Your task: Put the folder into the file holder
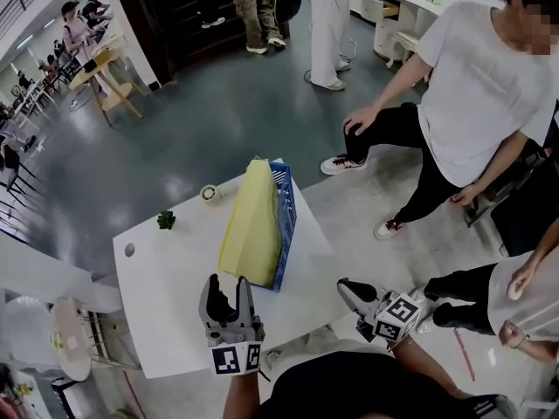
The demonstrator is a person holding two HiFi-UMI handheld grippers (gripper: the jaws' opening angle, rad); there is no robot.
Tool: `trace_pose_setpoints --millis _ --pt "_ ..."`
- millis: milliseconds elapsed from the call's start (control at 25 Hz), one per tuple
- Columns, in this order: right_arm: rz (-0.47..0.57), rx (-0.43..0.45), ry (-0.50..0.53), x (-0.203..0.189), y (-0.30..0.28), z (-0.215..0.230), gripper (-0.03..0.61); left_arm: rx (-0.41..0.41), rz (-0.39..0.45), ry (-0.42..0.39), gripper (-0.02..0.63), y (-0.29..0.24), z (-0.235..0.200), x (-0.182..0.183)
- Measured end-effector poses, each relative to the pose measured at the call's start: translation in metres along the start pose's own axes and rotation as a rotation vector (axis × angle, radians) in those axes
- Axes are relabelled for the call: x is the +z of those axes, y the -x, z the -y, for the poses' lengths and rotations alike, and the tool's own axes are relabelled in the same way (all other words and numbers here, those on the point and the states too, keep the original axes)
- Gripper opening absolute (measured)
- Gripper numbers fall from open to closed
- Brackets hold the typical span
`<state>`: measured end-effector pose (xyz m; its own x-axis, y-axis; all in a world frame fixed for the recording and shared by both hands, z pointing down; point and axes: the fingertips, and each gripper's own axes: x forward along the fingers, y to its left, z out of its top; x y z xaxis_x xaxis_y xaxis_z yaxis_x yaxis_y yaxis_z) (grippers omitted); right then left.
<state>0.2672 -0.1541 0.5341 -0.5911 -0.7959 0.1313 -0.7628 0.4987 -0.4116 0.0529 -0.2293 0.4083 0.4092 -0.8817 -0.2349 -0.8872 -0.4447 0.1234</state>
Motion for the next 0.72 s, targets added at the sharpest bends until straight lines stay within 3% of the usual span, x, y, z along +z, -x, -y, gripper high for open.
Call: trace_pose_setpoints --millis 160,480,720 --pt "0.007 0.024 0.019 0.007 -0.011 -0.007 -0.003 0.060 -0.007 0.014 0.229 0.019 -0.019 0.006" --pt "0.002 0.058 0.053 0.012 -0.027 -0.008 -0.003 0.200 -0.084 0.077 0.230 0.049 -0.056 -0.020" --pt "-0.015 0.076 0.054 0.011 -0.033 -0.013 -0.003 0.244 -0.137 0.123 0.229 0.056 -0.066 -0.038"
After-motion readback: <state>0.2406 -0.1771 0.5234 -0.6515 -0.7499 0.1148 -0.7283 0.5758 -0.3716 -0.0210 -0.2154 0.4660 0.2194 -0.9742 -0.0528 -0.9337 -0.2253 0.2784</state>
